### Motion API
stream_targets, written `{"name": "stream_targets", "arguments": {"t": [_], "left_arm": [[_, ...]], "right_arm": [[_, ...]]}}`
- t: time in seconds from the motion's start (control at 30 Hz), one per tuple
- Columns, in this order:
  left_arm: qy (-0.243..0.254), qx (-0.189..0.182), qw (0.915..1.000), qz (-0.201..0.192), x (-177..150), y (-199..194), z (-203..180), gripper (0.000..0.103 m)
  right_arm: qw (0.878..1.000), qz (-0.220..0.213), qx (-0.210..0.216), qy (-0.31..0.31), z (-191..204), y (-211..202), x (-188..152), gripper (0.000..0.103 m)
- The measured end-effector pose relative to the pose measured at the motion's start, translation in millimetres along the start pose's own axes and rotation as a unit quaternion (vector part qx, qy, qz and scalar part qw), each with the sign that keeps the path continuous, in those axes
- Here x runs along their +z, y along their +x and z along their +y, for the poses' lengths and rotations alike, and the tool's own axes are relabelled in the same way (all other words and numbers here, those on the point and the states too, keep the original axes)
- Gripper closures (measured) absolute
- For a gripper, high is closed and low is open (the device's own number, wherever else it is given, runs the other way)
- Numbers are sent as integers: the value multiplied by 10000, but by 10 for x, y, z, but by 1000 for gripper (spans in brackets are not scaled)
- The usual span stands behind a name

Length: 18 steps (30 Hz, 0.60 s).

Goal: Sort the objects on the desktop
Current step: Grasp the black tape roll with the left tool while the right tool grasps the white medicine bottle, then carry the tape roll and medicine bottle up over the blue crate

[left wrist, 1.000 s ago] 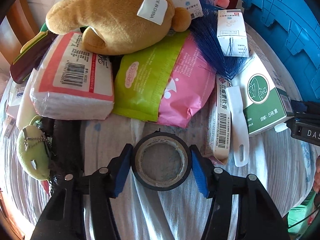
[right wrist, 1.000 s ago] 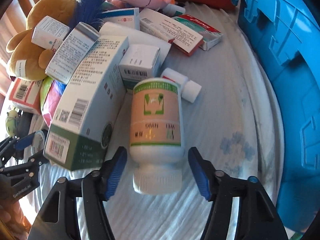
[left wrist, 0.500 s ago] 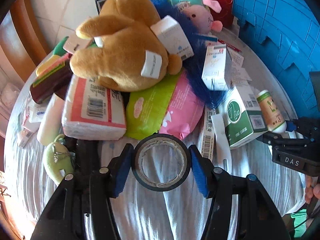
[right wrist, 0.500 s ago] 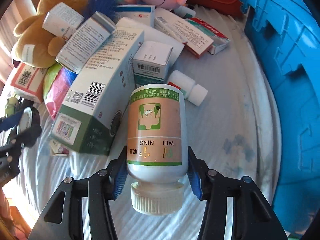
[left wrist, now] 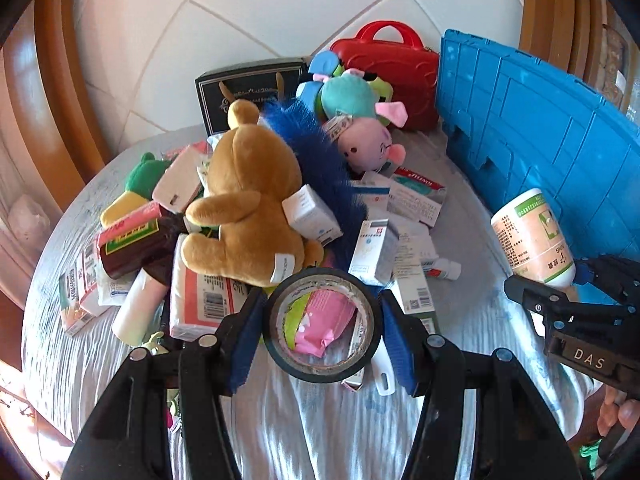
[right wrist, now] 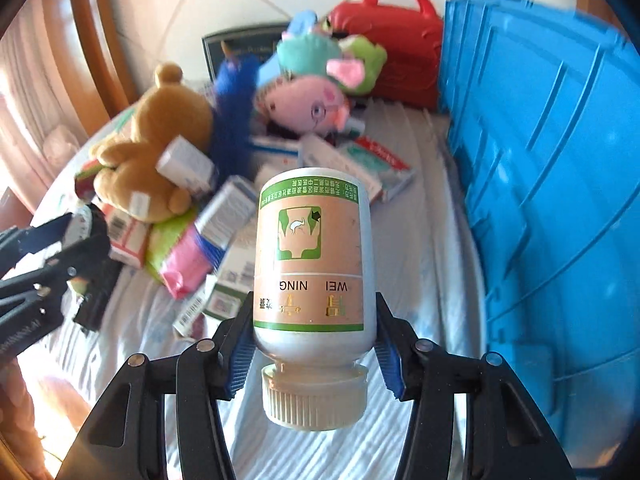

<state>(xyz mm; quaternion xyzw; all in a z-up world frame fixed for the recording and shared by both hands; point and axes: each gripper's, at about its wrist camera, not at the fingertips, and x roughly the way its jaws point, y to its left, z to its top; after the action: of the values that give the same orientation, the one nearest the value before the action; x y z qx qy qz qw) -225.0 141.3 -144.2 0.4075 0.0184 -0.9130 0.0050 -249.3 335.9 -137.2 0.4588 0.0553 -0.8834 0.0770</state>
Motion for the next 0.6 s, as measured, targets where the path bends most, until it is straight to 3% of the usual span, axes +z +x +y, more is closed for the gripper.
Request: {"name": "stream_targets", "arguments": {"t": [0.33,0.6], "left_arm": [[278,-204,9969,-705,363,-575,-435,47],[610,-621,9879,-1285,792,-962,-1097,47]], "right_arm": [[9936,-1118,-170,-41,-111,-934,325,51],[9818,-1843,-459,71,-447,-1587,433,51]]}}
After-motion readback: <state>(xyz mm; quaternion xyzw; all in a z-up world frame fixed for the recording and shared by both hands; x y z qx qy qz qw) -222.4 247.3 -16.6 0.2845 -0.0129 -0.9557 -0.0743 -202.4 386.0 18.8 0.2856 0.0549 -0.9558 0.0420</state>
